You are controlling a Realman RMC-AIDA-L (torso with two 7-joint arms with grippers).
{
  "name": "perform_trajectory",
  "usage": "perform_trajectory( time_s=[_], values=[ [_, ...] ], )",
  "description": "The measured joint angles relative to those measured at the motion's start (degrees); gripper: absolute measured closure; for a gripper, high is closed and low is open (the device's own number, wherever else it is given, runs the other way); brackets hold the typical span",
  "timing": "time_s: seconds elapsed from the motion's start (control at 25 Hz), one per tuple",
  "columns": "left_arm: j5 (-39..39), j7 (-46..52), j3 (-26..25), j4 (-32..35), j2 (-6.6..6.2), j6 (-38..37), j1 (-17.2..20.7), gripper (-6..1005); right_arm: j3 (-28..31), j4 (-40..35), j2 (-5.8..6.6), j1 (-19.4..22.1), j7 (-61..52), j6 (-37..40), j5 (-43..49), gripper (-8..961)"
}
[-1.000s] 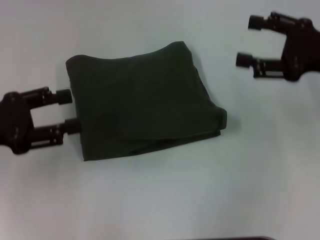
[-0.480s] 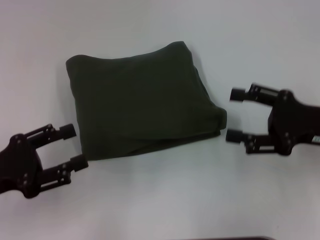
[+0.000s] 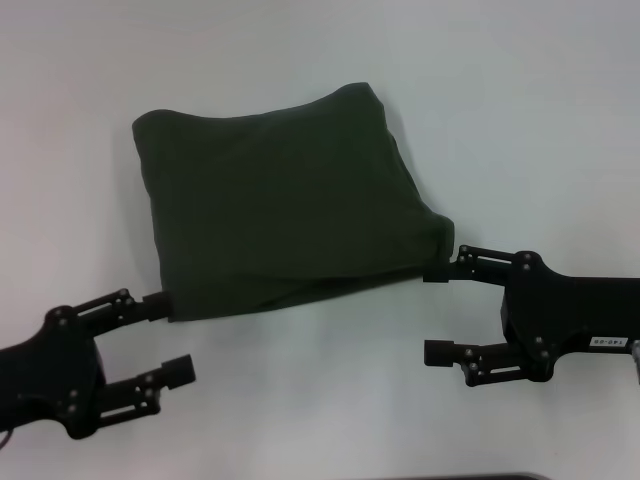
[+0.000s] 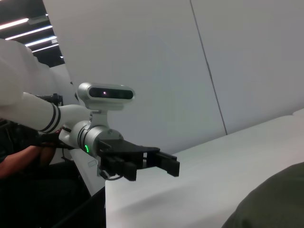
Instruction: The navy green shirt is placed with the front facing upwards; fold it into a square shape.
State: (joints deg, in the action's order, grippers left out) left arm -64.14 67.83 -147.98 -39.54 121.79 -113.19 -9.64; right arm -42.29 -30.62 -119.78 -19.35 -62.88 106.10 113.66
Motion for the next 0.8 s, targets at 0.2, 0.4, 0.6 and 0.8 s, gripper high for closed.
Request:
perform_trajectory(
  time_s=[0.2, 0.4, 0.6, 0.8],
  values=[
    [0.38, -5.31, -0.03, 2.65, 0.78, 0.98, 0.13, 246, 0.6, 2.38, -0.12, -0.35, 2.59, -1.74, -0.28, 29],
    [1.79, -8.12, -0.03, 6.07, 0.27, 2.28, -0.28, 246, -0.71, 5.94, -0.27, -1.58, 3.75, -3.43, -0.02, 29],
    [1.96, -12.44, -0.18, 6.34, 1.04, 1.08, 0.47, 246, -1.3, 7.45, -0.26, -1.93, 4.12, -3.16, -0.13, 29],
    [2.94, -15.66, -0.04, 6.45, 1.82, 1.45, 0.04, 246, -2.17, 9.99, -0.37, -2.28, 5.57, -3.84, 0.05, 29]
  ],
)
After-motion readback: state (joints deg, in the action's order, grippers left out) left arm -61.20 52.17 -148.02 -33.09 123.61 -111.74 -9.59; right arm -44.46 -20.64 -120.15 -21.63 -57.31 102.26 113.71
